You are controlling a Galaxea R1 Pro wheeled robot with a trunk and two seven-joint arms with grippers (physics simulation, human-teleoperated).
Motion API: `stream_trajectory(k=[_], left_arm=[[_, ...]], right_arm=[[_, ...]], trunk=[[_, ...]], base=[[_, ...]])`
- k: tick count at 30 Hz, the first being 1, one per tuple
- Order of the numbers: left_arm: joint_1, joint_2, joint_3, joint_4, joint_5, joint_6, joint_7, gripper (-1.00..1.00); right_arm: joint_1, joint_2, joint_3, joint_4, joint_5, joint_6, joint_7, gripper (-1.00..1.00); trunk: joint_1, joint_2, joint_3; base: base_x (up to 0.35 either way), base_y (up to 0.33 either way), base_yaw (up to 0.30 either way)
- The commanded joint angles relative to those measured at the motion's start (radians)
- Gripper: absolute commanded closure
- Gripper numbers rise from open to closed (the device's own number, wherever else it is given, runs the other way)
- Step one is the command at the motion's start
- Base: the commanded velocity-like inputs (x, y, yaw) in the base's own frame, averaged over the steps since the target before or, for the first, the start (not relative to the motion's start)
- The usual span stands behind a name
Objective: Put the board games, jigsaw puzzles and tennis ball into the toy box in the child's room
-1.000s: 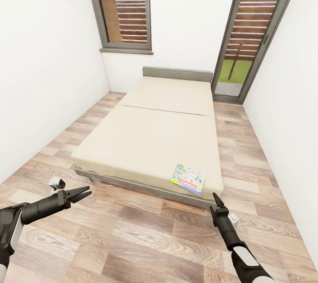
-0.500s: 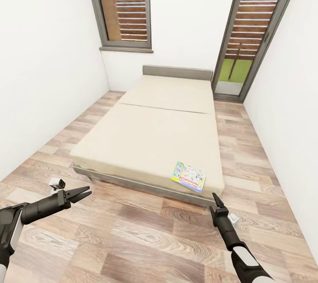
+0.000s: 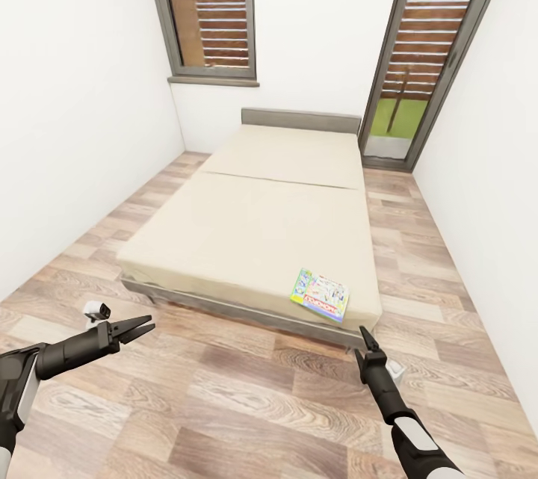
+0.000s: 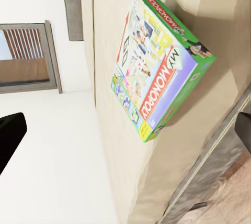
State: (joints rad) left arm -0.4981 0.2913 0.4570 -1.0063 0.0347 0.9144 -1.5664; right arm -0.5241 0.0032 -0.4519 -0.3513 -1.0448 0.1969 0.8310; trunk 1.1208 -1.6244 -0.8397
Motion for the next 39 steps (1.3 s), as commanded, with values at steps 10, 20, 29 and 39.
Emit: stream_trajectory(k=[10, 20, 29, 39], left_arm=[[0.0, 0.0, 0.0, 0.0, -0.001, 0.011, -0.004, -1.0], [0.0, 0.0, 0.0, 0.0, -0.001, 0.011, -0.004, -1.0], [0.0, 0.0, 0.0, 0.0, -0.001, 0.011, -0.004, -1.0], [0.0, 0.0, 0.0, 0.0, -0.002, 0.011, -0.004, -1.0]], right_arm=[[0.0, 0.0, -0.001, 0.0, -0.008, 0.009, 0.0, -1.0], [0.0, 0.0, 0.014, 0.002, 0.003, 0.019, -0.11, -1.0], [0.0, 0.0, 0.065, 0.002, 0.003, 0.023, -0.153, -1.0], [0.0, -0.001, 0.072, 0.0, 0.002, 0.021, -0.143, -1.0]], trunk=[[0.038, -0.071, -0.032], [0.077, -0.141, -0.063], [0.096, -0.176, -0.079], [0.096, -0.176, -0.079]], base=[[0.0, 0.0, 0.0], [0.0, 0.0, 0.0], [0.0, 0.0, 0.0], [0.025, 0.006, 0.0]])
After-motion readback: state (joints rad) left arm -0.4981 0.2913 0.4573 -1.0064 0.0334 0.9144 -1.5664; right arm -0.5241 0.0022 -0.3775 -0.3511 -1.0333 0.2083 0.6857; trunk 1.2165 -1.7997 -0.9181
